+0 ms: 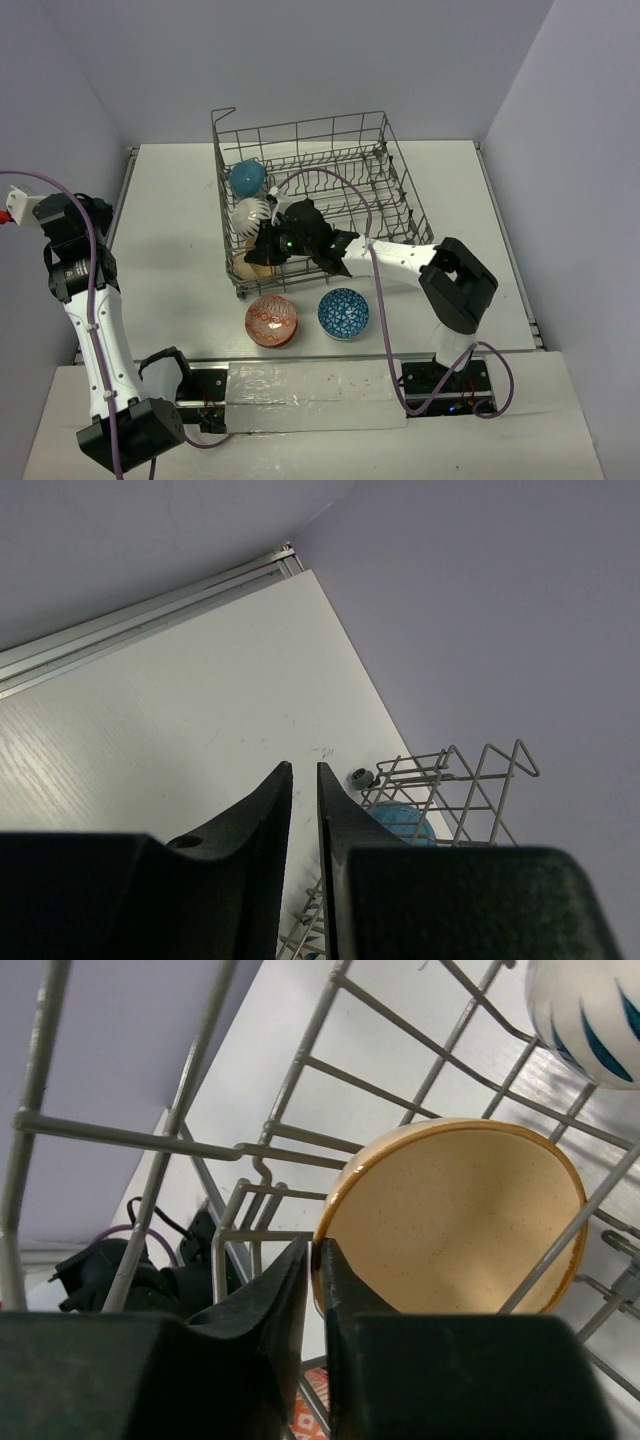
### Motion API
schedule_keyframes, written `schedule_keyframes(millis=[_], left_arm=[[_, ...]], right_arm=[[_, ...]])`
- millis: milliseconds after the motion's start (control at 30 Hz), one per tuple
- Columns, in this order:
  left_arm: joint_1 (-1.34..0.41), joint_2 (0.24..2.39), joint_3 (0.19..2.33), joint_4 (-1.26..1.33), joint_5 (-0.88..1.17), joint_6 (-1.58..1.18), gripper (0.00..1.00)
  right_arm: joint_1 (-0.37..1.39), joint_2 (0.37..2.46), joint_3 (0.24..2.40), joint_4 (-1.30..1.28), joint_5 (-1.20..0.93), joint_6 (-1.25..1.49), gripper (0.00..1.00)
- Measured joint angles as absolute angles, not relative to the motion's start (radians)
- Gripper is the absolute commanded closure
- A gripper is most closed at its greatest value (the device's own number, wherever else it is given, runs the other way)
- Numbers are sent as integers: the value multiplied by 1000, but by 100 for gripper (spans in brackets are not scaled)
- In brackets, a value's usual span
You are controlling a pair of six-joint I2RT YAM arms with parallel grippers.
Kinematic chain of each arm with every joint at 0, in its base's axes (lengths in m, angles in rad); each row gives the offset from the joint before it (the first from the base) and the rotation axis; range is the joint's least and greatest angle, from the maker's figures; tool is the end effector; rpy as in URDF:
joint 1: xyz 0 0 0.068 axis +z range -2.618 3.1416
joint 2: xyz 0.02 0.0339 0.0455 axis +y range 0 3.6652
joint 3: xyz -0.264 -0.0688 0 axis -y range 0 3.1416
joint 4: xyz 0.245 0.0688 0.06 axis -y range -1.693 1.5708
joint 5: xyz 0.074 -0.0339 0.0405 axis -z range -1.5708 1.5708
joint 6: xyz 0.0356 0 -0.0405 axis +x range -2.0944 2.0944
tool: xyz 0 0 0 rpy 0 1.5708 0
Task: Load the bowls into the dish rack
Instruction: Turn the bowl upside down over the dish rack.
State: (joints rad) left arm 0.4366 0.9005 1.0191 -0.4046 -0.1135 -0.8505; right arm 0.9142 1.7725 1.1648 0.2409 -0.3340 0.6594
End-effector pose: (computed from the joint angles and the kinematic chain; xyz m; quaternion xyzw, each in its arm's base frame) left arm 0.1769 0.0870 0.3781 -0.5068 0.6191 -0.0785 0.5947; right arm 0.2403 0.3309 0.2429 -0.1966 0.7942 0.4922 0.2973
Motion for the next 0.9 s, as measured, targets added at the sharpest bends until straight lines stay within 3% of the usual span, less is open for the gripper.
schedule_keyframes(millis=[200, 900], left_arm=[[437, 900, 1019, -405, -113, -850, 78], [427, 900, 1019, -405, -114, -850, 78]], right_arm=[[914, 1773, 1165, 231, -329, 657, 100], [908, 1688, 1040, 336, -276, 704, 100]])
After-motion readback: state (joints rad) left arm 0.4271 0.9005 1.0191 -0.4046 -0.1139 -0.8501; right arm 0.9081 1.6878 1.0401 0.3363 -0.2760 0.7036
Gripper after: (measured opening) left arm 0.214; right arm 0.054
